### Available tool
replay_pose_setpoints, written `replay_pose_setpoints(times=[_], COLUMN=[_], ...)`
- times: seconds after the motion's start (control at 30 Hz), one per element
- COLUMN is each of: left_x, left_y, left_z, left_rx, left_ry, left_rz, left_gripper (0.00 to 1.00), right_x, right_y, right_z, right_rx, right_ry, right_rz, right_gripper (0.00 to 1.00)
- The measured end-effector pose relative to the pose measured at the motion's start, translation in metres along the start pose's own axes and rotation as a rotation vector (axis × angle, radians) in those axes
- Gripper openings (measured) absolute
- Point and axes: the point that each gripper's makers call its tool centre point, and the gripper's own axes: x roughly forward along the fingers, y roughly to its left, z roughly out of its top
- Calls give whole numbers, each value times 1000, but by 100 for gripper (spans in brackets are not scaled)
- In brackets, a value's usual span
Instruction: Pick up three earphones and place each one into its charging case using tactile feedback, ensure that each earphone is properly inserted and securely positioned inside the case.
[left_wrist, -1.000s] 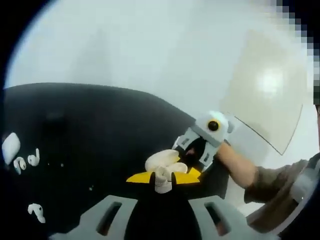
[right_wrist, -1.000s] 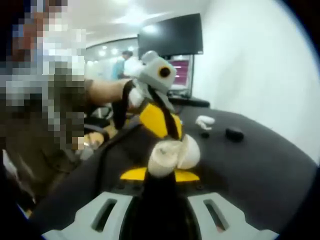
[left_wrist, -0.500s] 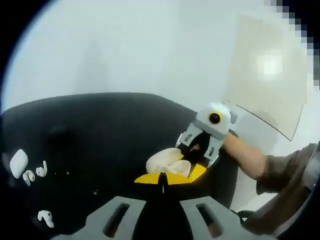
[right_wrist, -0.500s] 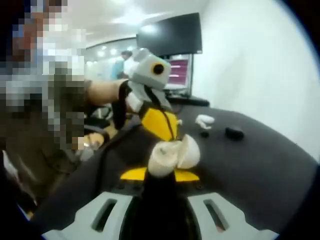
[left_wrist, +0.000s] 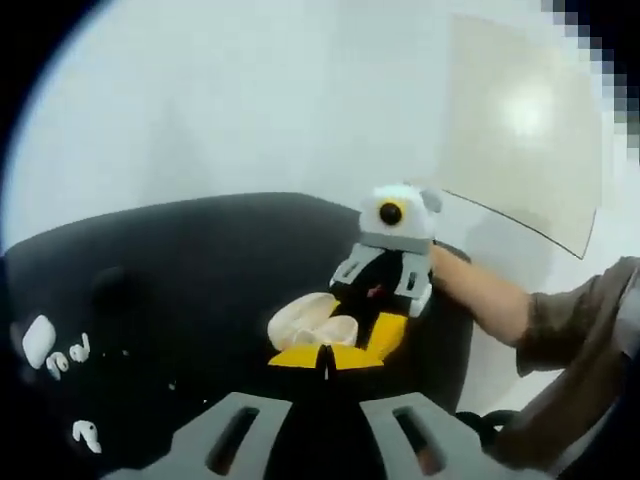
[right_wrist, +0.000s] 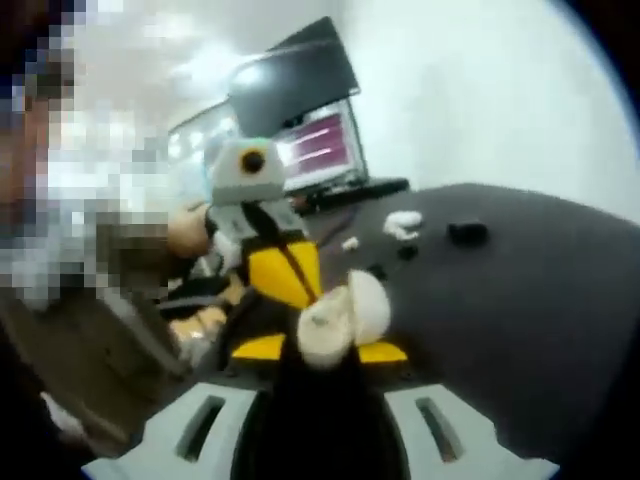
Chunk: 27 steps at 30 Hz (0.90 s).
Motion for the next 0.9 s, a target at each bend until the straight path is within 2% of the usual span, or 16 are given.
replay_pose_setpoints(times=[0.1, 0.2, 0.27, 0.3, 0.33, 0.4, 0.47, 0.53, 0.6, 0.7, 0.83, 0.9], left_x=[-1, -2, -9, -12, -17, -21, -20, -17, -13, -8, -8, -8], left_y=[1, 0, 2, 7, 11, 18, 13, 11, 11, 12, 14, 14], left_z=[-1, -1, 8, 15, 18, 16, 4, -1, -6, -11, -3, -2], left_rx=[4, 13, 31, 18, 3, -38, -96, -115, -116, -121, -133, -134], left_ry=[-2, -1, -31, -61, -66, -39, 19, 30, 35, 42, 13, 18], left_rz=[1, -5, 9, 29, 39, 47, 7, -7, 8, 16, 15, 15], left_gripper=[0, 1, 3, 2, 1, 1, 3, 8, 14, 14, 12, 12], right_x=[1, 1, 2, 2, 2, 2, 3, 3, 3, 3, 4, 4], right_y=[2, 4, 7, 7, 8, 7, 5, 5, 6, 4, 5, 4], right_z=[0, 0, -1, 0, 0, 0, 1, 1, 0, 0, -1, -1], right_rx=[-10, -59, -103, -143, -150, -190, -254, -310, -306, -308, -322, -319], right_ry=[-2, -2, 0, -3, -3, -2, -3, -4, -3, -5, -10, -10], right_rz=[-5, -11, -6, -7, -6, -5, -15, -26, -28, -31, -29, -29], right_gripper=[22, 22, 22, 22, 22, 22, 21, 21, 21, 21, 21, 21])
